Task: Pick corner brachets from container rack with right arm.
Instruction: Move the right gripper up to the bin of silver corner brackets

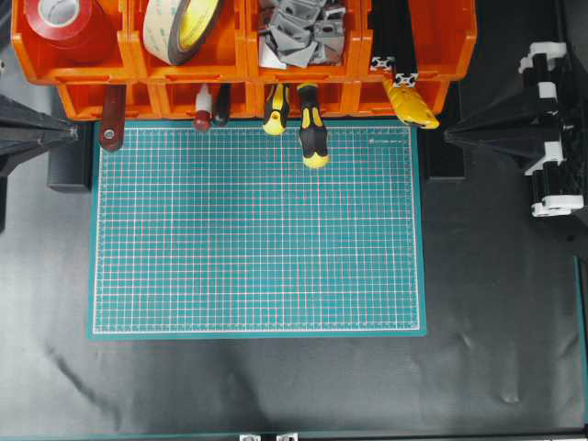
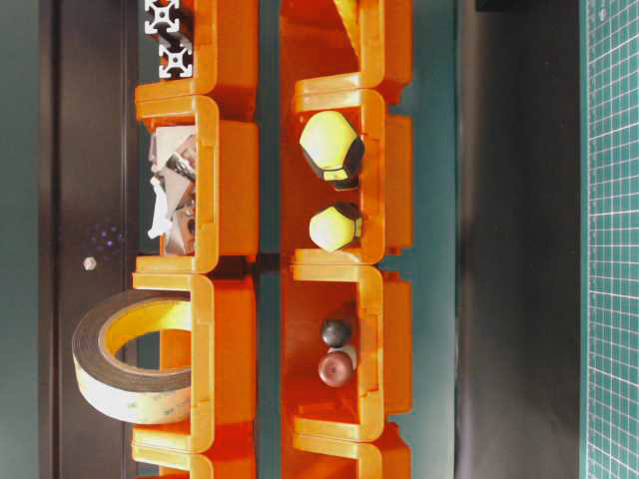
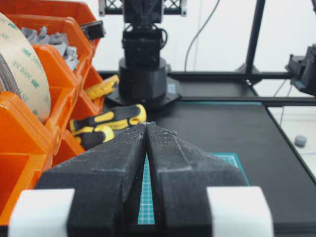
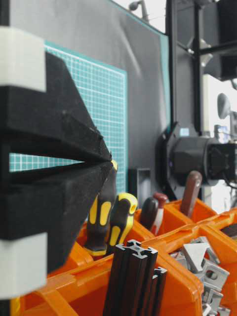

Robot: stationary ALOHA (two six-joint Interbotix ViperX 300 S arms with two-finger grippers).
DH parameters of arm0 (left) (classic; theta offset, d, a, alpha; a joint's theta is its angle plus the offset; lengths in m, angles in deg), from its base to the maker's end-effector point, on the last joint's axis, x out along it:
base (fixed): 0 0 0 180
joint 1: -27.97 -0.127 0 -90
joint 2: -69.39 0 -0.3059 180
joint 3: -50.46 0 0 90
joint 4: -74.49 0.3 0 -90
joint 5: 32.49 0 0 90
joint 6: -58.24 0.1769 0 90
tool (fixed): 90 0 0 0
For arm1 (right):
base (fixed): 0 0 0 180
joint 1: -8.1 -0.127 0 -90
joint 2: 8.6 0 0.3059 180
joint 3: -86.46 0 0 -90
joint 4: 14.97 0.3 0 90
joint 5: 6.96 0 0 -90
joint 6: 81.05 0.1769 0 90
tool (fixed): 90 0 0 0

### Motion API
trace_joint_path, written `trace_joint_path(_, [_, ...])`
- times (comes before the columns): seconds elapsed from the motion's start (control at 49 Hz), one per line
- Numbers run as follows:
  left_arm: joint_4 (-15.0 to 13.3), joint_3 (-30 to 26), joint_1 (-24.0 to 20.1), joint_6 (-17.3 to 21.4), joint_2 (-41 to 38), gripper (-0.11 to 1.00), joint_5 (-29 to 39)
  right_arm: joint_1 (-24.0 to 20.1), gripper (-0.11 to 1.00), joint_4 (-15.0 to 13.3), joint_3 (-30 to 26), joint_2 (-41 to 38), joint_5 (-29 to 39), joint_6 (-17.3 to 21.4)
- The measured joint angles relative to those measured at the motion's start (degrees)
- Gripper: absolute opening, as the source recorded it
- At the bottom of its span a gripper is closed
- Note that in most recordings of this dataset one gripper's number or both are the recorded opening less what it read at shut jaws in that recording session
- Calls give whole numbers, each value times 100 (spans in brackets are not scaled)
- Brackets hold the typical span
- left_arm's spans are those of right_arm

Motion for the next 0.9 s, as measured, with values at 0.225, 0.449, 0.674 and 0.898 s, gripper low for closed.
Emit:
trace_joint_path(0.225, [167,-659,9,-396,-18,0,1257,97,0,193,-888,-202,949,123])
trace_joint_path(0.449, [176,-1072,141,-413,-9,0,2241,396,0,202,-2619,-712,3683,132])
trace_joint_path(0.674, [185,-1125,211,-475,-18,0,2558,844,0,202,-4131,-1556,5572,141])
trace_joint_path(0.898, [185,-1187,220,-492,0,0,2637,1239,0,-158,-5546,-2742,6855,88])
